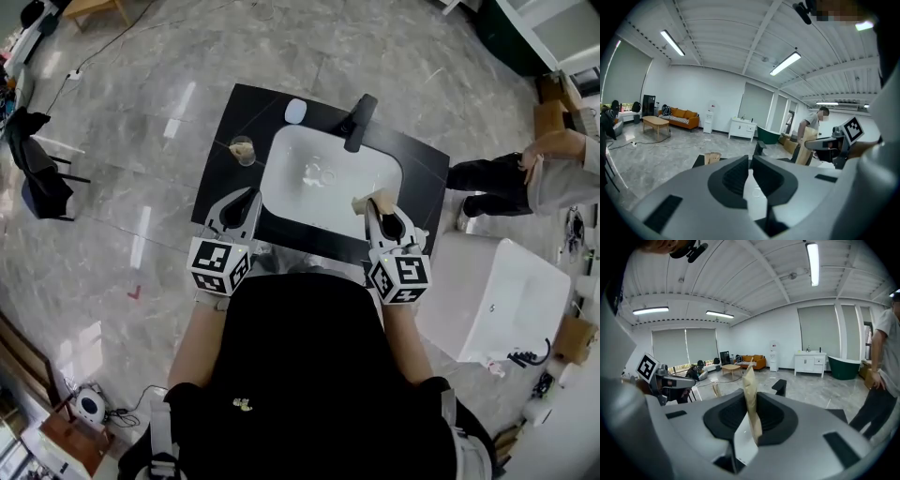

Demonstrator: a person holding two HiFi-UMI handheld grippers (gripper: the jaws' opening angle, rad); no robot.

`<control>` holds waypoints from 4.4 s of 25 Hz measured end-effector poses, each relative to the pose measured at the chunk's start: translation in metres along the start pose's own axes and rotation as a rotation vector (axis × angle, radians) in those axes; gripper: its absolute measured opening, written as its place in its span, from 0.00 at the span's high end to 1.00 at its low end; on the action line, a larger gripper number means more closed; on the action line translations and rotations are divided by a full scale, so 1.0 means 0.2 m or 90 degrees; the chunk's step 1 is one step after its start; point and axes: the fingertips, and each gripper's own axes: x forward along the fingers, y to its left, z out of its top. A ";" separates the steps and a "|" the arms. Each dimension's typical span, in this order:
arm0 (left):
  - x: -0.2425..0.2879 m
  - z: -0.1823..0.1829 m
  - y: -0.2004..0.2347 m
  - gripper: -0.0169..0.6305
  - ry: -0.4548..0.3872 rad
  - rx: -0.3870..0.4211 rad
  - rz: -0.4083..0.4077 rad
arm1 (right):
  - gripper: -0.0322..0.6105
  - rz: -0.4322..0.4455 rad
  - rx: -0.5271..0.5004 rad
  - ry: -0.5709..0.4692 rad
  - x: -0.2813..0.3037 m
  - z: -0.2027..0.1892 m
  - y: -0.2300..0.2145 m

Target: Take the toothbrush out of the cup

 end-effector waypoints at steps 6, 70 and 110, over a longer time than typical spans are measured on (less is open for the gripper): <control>-0.01 -0.03 0.14 0.93 0.003 0.011 0.048 | 0.83 0.027 -0.009 0.005 0.05 0.01 0.08; 0.40 0.02 0.63 0.91 0.039 0.068 0.111 | 0.83 -0.160 0.051 0.030 -0.17 -0.11 -0.14; 0.27 0.28 -0.21 0.91 0.024 0.072 -0.065 | 0.83 -0.123 0.083 -0.056 -0.25 -0.02 -0.26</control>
